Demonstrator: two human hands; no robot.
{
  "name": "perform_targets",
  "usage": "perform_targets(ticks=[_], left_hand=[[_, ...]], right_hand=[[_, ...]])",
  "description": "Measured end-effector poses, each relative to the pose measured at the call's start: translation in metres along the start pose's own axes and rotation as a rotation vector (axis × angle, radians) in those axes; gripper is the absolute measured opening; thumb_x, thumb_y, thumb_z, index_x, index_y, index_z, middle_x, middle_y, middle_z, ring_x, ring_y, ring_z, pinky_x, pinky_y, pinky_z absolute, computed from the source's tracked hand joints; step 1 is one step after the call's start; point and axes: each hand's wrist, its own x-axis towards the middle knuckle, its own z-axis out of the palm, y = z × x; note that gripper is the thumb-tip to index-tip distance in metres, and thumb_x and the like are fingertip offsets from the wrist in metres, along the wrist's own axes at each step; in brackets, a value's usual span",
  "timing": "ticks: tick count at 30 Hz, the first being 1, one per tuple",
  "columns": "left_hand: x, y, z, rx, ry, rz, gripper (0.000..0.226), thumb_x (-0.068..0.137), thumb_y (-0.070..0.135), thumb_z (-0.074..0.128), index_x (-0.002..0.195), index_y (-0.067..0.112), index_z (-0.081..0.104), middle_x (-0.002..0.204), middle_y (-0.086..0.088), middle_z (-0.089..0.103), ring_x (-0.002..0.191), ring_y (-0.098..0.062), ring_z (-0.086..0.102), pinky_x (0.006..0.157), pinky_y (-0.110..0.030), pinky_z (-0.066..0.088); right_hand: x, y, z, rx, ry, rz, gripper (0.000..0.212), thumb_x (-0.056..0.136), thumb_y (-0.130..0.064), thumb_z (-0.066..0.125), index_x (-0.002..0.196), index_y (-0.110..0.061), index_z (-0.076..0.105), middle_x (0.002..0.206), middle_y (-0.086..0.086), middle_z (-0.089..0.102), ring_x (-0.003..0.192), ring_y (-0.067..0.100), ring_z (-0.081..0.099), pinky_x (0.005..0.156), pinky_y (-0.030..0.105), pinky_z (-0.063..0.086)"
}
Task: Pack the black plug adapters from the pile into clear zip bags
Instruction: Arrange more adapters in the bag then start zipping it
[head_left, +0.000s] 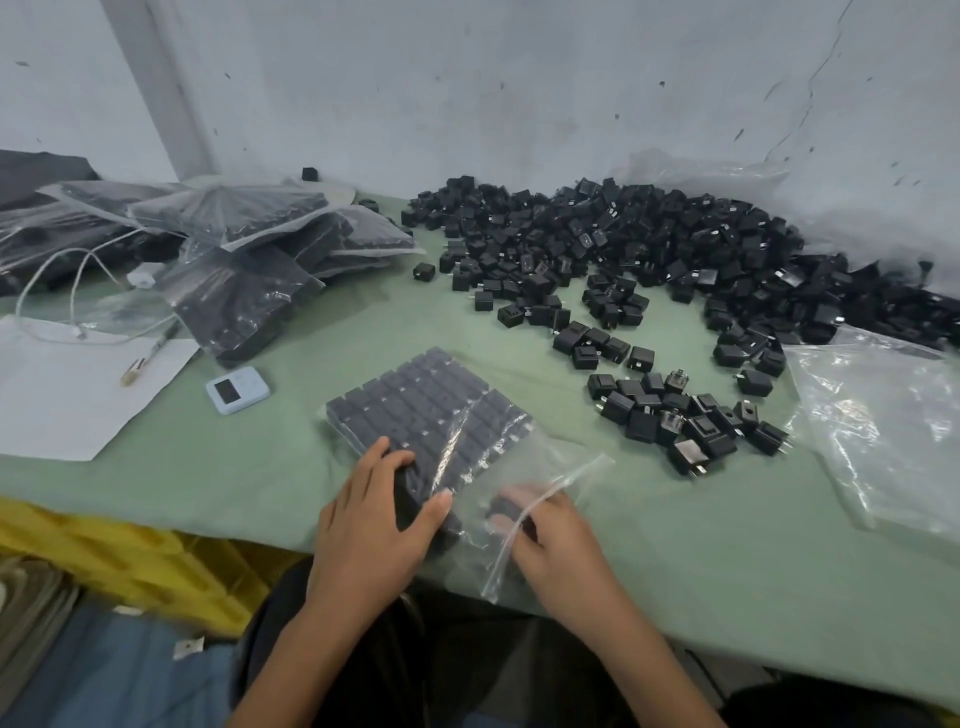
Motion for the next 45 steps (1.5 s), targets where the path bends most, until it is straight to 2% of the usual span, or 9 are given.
perform_targets(ticks=[4,9,15,19,24,33,35,39,45], left_hand=[[0.000,0.000,0.001,0.007,0.004,0.007,0.061,0.087,0.074,0.044,0.139,0.042,0.036,0.162,0.018,0.016,0.145,-0.008,0.027,0.114,-0.044,0.027],[-0.001,-0.001,0.001,0.012,0.003,0.012,0.063,0.086,0.078,0.038,0.139,0.044,0.033,0.162,0.020,0.013,0.145,-0.007,0.025,0.115,-0.042,0.027],[-0.002,-0.001,0.001,0.027,-0.001,0.008,0.065,0.086,0.079,0.035,0.141,0.045,0.032,0.162,0.020,0.012,0.146,-0.008,0.025,0.115,-0.041,0.026],[-0.003,-0.001,0.002,0.036,-0.004,0.017,0.062,0.089,0.078,0.031,0.141,0.044,0.029,0.163,0.019,0.011,0.146,-0.009,0.024,0.116,-0.041,0.024],[-0.002,-0.005,0.001,0.000,-0.023,0.028,0.049,0.097,0.064,0.030,0.142,0.044,0.031,0.163,0.020,0.010,0.147,-0.010,0.024,0.116,-0.043,0.024],[-0.002,-0.004,0.001,-0.001,0.000,0.032,0.047,0.096,0.061,0.038,0.140,0.043,0.034,0.162,0.019,0.015,0.146,-0.009,0.023,0.116,-0.044,0.024],[0.000,-0.004,0.000,-0.027,0.010,0.020,0.045,0.095,0.058,0.045,0.137,0.043,0.038,0.160,0.020,0.019,0.145,-0.009,0.026,0.115,-0.044,0.025],[0.006,0.001,-0.001,-0.107,0.040,-0.009,0.034,0.091,0.048,0.058,0.122,0.043,0.045,0.153,0.015,0.030,0.140,-0.013,0.029,0.115,-0.040,0.025],[0.008,0.007,0.002,-0.136,0.060,-0.011,0.026,0.093,0.043,0.059,0.113,0.043,0.042,0.151,0.008,0.031,0.139,-0.017,0.025,0.114,-0.038,0.025]], right_hand=[[0.013,0.001,0.013,0.070,-0.032,0.017,0.028,0.090,-0.035,0.065,0.118,-0.036,0.065,0.111,-0.013,0.068,0.103,-0.001,0.061,0.092,0.017,0.048],[0.016,0.000,0.024,0.247,0.077,0.153,0.012,0.088,-0.037,0.072,0.099,-0.039,0.069,0.086,-0.014,0.073,0.080,0.000,0.068,0.077,0.031,0.058],[0.013,0.004,0.021,0.238,0.010,0.057,0.030,0.094,-0.030,0.063,0.124,-0.033,0.068,0.114,-0.017,0.069,0.106,-0.004,0.063,0.096,0.029,0.053],[0.011,0.003,0.022,0.256,0.029,0.053,0.034,0.094,-0.027,0.064,0.110,-0.057,0.065,0.110,-0.027,0.068,0.106,-0.004,0.063,0.094,0.025,0.053],[0.012,0.007,0.028,0.250,0.017,0.058,0.037,0.089,-0.041,0.063,0.126,-0.037,0.064,0.118,-0.018,0.068,0.111,-0.001,0.063,0.098,0.034,0.053],[0.014,0.010,0.033,0.259,0.011,0.078,0.038,0.089,-0.017,0.064,0.123,-0.035,0.067,0.115,-0.007,0.063,0.106,0.016,0.065,0.092,0.042,0.056],[0.014,0.011,0.033,0.249,0.005,0.073,0.039,0.092,-0.011,0.065,0.123,-0.034,0.068,0.114,-0.009,0.063,0.106,0.018,0.065,0.093,0.038,0.055],[0.013,0.010,0.031,0.070,0.029,0.013,0.039,0.095,-0.008,0.059,0.128,-0.028,0.066,0.106,-0.014,0.056,0.108,0.018,0.062,0.085,0.006,0.042],[0.011,0.004,0.029,0.059,0.033,0.002,0.042,0.091,-0.002,0.060,0.128,-0.024,0.066,0.117,0.001,0.065,0.107,0.018,0.062,0.088,0.008,0.042]])
